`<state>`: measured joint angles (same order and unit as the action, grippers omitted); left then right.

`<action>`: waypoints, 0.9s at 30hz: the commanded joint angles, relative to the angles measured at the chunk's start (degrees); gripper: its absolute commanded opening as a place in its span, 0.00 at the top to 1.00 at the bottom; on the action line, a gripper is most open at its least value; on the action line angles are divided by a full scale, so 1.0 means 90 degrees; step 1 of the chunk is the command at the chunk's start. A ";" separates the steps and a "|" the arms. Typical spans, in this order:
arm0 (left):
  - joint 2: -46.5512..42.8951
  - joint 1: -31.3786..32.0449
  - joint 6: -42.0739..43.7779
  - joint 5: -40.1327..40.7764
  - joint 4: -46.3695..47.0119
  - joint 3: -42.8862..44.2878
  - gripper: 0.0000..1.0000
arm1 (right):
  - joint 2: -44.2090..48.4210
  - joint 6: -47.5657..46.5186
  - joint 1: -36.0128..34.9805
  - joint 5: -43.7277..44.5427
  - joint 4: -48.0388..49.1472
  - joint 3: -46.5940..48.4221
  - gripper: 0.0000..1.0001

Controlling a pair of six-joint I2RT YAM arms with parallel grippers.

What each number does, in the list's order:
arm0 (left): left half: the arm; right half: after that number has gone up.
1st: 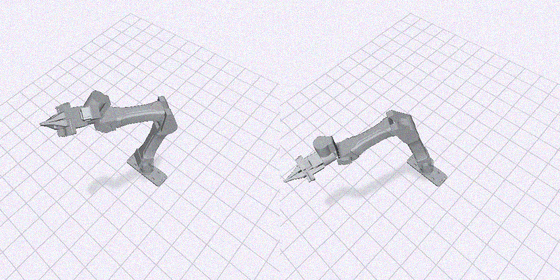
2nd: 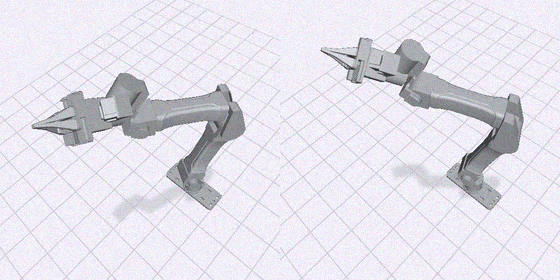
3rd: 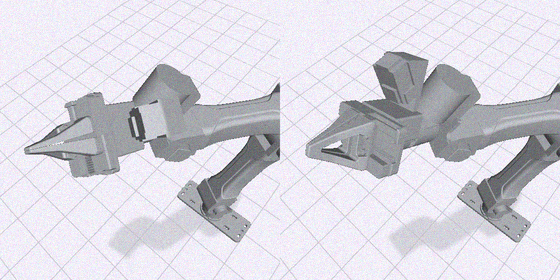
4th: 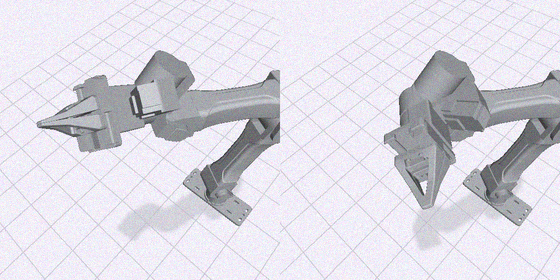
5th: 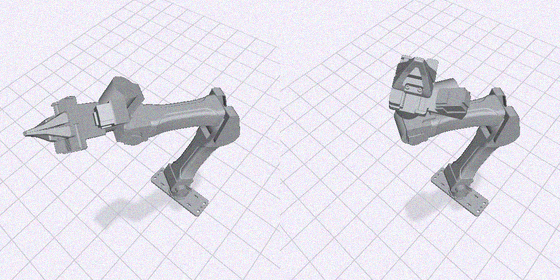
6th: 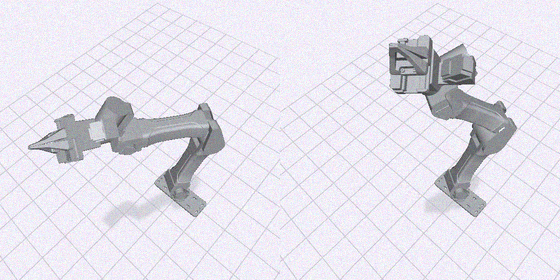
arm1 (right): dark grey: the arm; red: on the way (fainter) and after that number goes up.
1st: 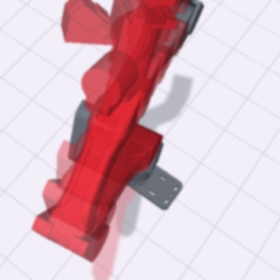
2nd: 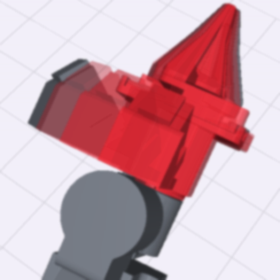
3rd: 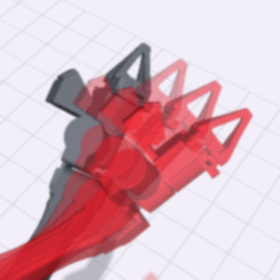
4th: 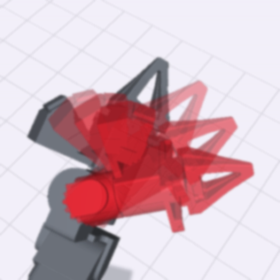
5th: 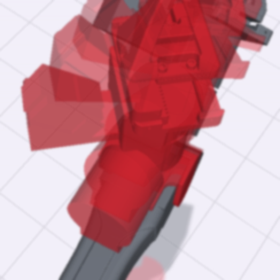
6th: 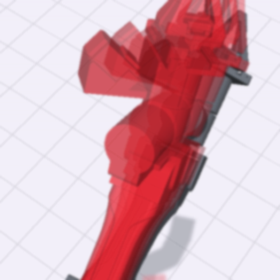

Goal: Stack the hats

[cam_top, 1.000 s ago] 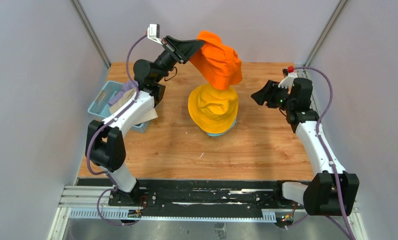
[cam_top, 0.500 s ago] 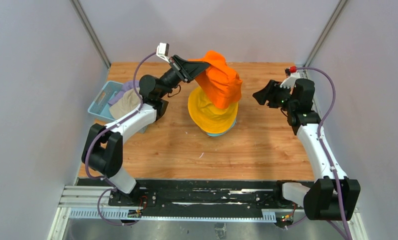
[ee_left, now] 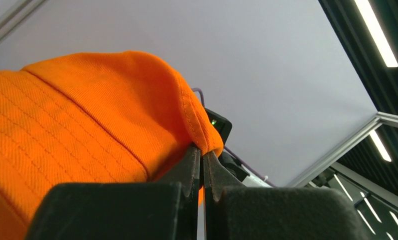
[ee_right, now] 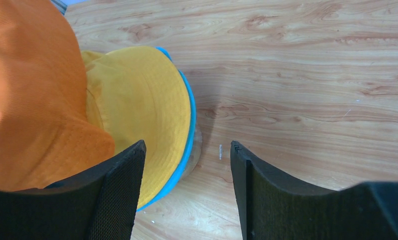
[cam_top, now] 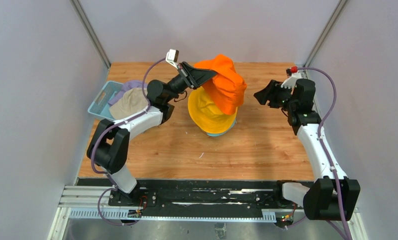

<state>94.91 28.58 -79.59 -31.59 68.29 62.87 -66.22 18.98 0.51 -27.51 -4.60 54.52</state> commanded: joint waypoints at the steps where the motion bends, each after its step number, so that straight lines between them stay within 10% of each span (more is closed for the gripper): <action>1: 0.0103 0.0106 -0.0089 -0.0103 0.0359 -0.0181 1.00 | 0.0101 -0.0097 0.0187 0.0120 0.0042 -0.0089 0.37; 27: -0.1419 0.0127 0.1337 0.0299 -0.2643 -0.0197 1.00 | 0.0165 -0.0076 0.0219 0.0127 0.0042 -0.0139 0.37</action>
<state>83.29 29.12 -70.94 -29.82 50.96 55.92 -66.19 18.61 1.34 -26.89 -4.60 53.95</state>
